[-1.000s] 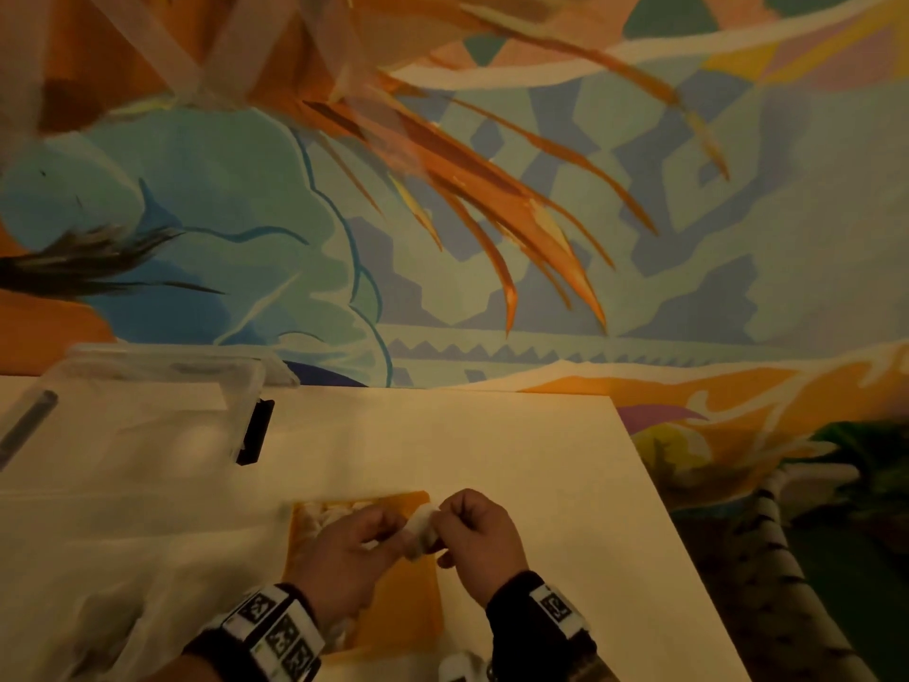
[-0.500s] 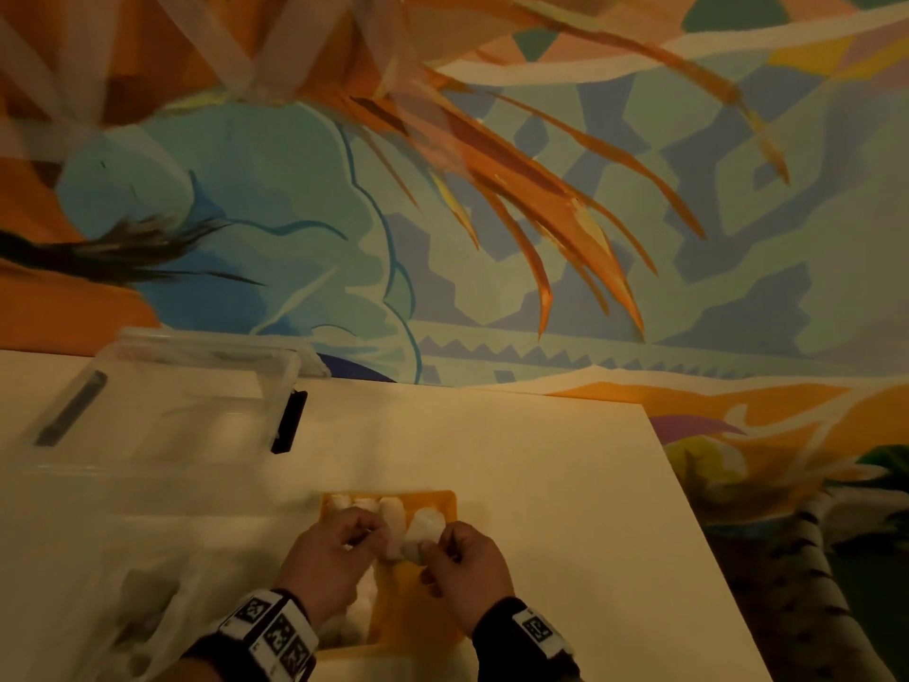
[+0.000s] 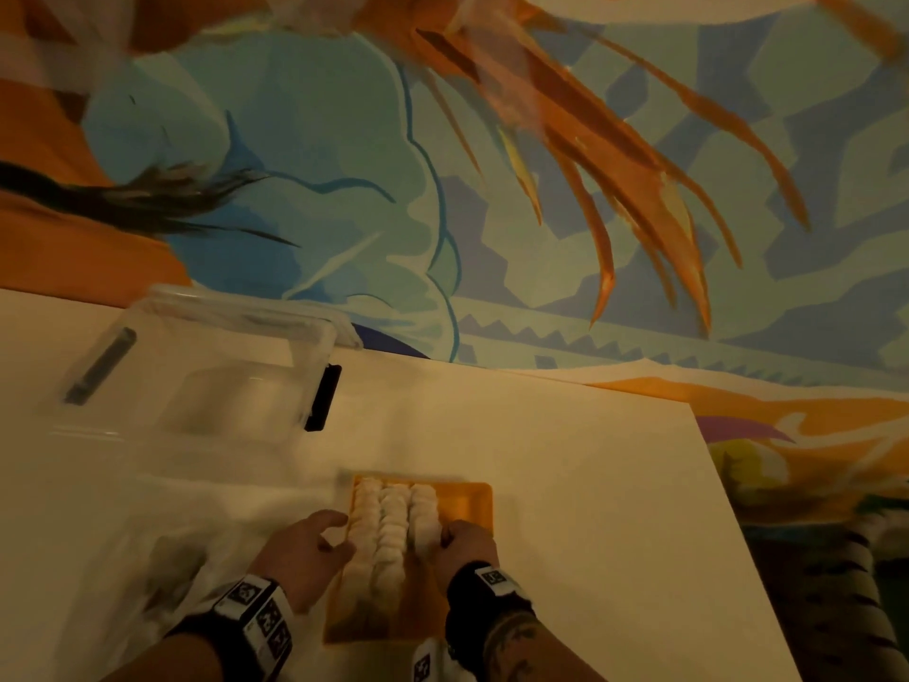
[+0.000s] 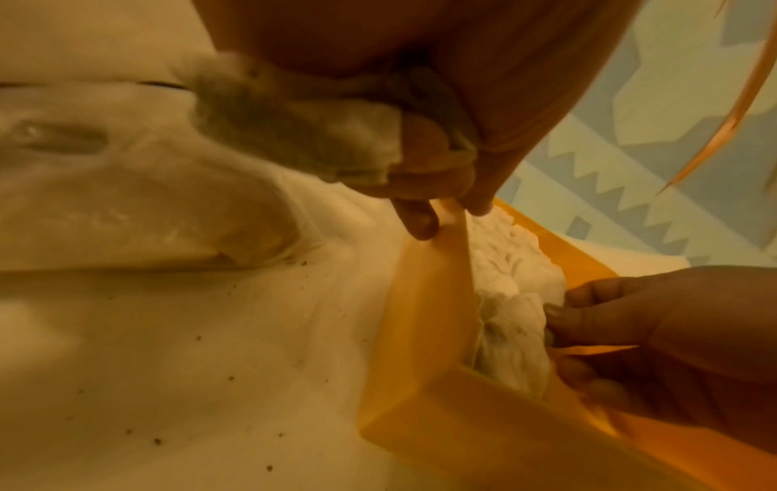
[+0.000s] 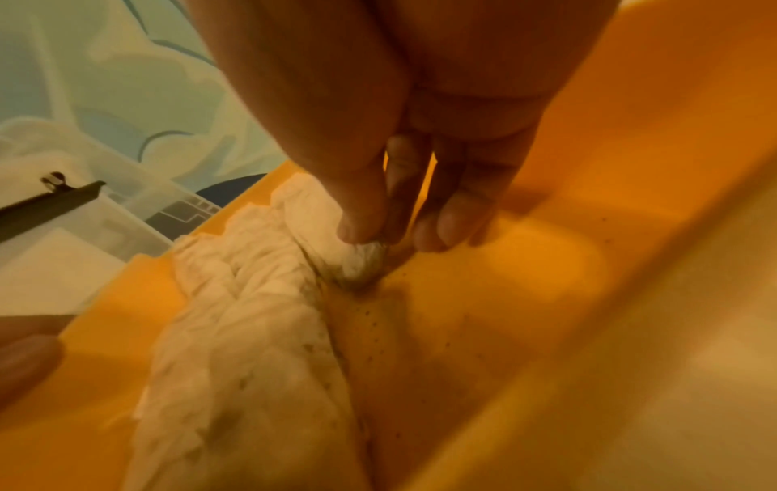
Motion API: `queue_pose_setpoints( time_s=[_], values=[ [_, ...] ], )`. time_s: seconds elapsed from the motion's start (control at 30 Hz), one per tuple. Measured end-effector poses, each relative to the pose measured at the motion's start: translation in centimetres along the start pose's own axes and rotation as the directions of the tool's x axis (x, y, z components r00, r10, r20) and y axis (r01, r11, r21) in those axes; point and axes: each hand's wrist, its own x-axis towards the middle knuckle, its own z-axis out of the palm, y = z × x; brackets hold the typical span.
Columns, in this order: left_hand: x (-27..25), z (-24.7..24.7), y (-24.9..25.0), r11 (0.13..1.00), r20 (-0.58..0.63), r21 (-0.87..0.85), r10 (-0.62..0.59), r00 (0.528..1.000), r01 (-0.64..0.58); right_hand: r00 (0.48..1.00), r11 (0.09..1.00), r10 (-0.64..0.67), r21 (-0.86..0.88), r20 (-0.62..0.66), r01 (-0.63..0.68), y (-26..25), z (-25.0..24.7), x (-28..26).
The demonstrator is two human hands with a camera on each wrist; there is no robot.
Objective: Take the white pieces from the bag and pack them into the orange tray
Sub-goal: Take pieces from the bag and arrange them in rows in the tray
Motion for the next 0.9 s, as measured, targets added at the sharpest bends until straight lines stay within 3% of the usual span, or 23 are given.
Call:
queue_pose_setpoints(
  time_s=[0.17, 0.3, 0.47, 0.73, 0.9],
  values=[
    [0.6, -0.1, -0.6, 0.999, 0.008, -0.048, -0.012, 1.000, 0.012, 0.998, 0.998, 0.068, 0.017, 0.000, -0.068, -0.1, 0.5, 1.4],
    [0.7, 0.1, -0.8, 0.995, 0.012, -0.097, -0.012, 1.000, 0.013, 0.993, 0.991, 0.118, -0.065, 0.000, -0.118, -0.2, 1.1, 2.0],
    [0.6, 0.0, -0.6, 0.995, 0.018, -0.099, -0.011, 1.000, 0.013, 0.999, 0.986, 0.043, -0.163, 0.007, -0.042, -0.1, 1.9, 2.9],
    [0.4, -0.3, -0.7, 0.999, 0.027, -0.048, 0.000, 1.000, 0.002, 0.999, 0.985, 0.052, -0.162, -0.004, -0.052, 0.3, 2.4, 3.4],
    [-0.3, -1.0, 0.3, 0.999, -0.099, -0.020, 0.036, 0.994, -0.038, 0.996, 0.997, 0.058, -0.052, -0.063, -0.061, 0.0, 1.8, 2.1]
  ],
)
